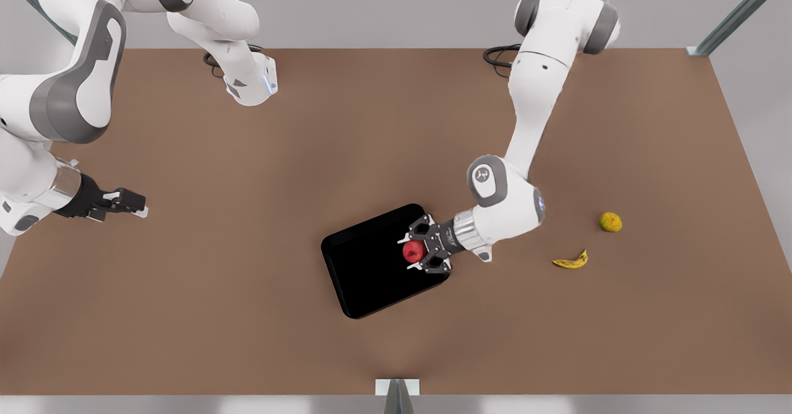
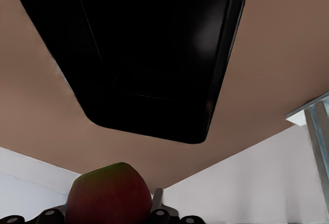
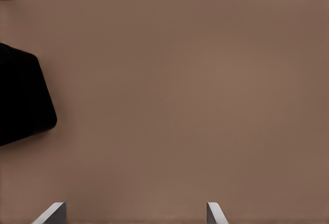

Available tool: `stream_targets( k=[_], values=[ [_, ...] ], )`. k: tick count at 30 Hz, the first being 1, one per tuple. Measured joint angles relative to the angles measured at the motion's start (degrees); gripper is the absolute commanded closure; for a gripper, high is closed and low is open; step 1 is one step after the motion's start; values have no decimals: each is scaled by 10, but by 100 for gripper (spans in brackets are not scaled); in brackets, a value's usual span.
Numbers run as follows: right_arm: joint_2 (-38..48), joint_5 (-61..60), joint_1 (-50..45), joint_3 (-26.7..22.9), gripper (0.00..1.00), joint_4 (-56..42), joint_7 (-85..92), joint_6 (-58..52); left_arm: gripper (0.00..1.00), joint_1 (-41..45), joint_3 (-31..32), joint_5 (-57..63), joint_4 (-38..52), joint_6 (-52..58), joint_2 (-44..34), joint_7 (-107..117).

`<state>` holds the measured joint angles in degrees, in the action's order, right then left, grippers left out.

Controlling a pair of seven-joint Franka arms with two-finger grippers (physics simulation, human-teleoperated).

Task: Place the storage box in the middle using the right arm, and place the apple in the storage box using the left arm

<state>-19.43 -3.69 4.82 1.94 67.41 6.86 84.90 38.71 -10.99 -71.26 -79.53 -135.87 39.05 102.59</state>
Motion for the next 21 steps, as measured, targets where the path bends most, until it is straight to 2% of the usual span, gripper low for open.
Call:
stream_targets(
  k=[1,9,11,13,15,16,18,20,21],
  values=[
    [0,0,0,0,0,0,0,0,0,12,0,0,24,-21,23,11],
    [0,0,0,-1,0,0,1,0,0,30,-2,22,39,-35,45,8],
    [7,0,16,3,0,2,9,0,0,18,-14,35,40,-36,37,10],
    [58,0,32,5,0,62,11,2,0,-17,-42,49,46,-11,-12,23],
    [66,1,30,5,0,75,12,5,0,-44,-100,84,44,115,-52,-23],
    [66,1,30,5,0,76,12,5,0,-64,-126,109,45,193,-77,-158],
    [66,2,30,5,0,76,12,5,0,-74,-231,178,50,299,-109,-466],
    [76,2,30,5,0,90,12,8,0,-114,-241,251,49,322,-125,-498],
    [84,2,30,5,0,103,11,16,0,-146,-215,289,22,334,-172,-618]
  ],
)
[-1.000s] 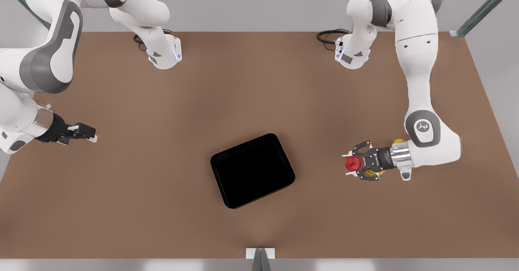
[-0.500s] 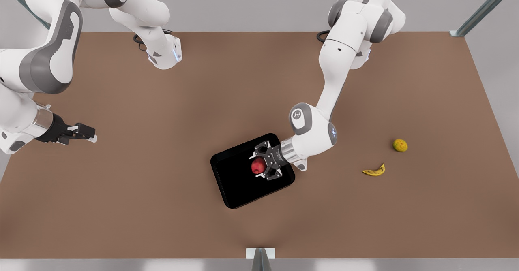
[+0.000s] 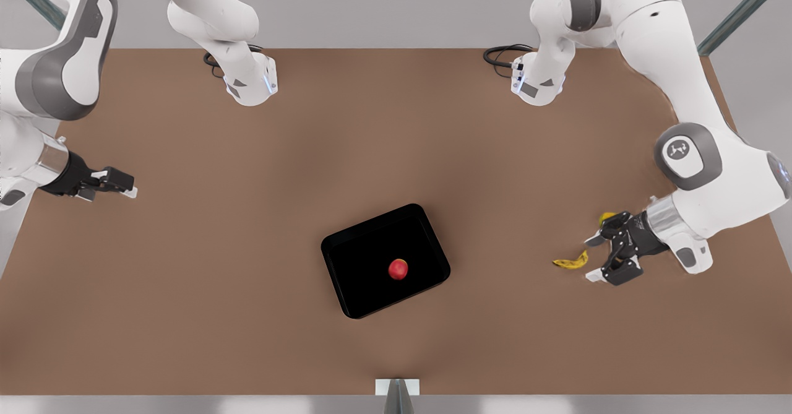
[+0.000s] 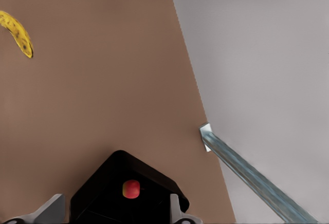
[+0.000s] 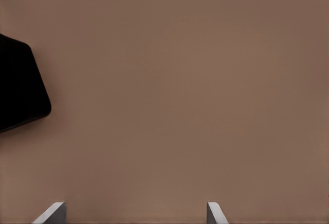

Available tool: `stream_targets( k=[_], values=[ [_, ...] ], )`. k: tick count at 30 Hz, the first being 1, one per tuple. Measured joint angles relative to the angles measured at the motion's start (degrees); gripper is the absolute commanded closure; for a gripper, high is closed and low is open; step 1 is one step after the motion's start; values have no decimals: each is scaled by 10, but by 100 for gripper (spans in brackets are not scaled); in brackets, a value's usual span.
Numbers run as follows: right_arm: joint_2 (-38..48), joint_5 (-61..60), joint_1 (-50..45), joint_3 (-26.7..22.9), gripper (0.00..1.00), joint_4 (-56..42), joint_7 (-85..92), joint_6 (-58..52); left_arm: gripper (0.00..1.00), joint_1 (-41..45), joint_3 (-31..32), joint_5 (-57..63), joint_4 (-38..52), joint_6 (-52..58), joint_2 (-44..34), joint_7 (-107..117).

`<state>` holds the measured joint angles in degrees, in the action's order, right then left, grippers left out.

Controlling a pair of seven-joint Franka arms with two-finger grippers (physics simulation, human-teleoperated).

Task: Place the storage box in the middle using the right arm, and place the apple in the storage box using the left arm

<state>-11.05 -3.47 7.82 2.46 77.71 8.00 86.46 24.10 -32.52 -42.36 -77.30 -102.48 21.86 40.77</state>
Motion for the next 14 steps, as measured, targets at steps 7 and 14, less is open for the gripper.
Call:
stream_targets(
  k=[7,14],
  values=[
    [30,8,0,0,0,65,0,41,0,-235,314,313,-52,113,-104,-434],
    [23,16,0,10,0,63,-4,42,0,-224,322,387,-35,116,-89,-433]
  ],
)
